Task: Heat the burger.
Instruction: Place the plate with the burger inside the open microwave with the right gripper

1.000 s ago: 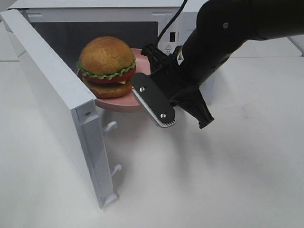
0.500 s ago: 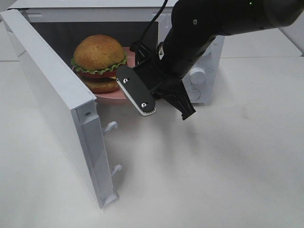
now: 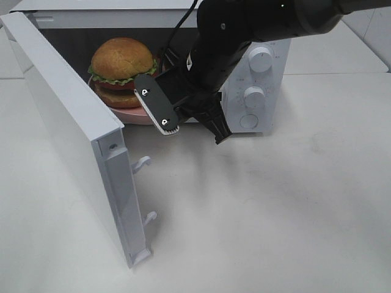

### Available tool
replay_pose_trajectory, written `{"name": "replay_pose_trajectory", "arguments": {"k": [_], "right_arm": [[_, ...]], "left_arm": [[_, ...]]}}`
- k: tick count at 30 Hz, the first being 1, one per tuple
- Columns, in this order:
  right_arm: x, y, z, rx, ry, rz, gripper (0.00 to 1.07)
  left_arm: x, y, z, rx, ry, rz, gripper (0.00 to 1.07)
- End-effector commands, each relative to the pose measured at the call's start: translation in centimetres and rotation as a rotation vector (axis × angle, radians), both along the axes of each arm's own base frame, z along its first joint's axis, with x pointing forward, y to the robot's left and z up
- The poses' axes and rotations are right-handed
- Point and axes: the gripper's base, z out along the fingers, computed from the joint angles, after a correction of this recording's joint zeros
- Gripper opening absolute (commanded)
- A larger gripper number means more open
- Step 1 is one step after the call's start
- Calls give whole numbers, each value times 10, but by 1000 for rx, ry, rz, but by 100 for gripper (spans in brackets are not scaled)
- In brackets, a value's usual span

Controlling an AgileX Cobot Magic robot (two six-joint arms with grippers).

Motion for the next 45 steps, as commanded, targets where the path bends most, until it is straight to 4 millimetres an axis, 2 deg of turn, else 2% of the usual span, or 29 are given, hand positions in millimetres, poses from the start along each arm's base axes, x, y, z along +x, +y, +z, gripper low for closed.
{"name": "replay_pose_trajectory", "arguments": {"k": [1, 22, 32, 37, 40, 45], "right_arm": [[9, 6, 12, 55, -51, -26, 0], [55, 37, 10, 87, -101, -117, 0], [74, 50, -2, 95, -139, -129, 2], [84, 56, -14, 95, -153, -145, 3], [86, 55, -14, 98, -154, -151, 4], [94, 53, -27, 96, -161, -197, 7]], "left_arm": [[-2, 0, 1, -1, -29, -5, 102], [-2, 0, 1, -1, -29, -5, 102], [-2, 0, 1, -1, -29, -5, 102], [-2, 0, 1, -1, -29, -5, 102], [-2, 0, 1, -1, -29, -5, 102], [-2, 0, 1, -1, -29, -5, 102]]}}
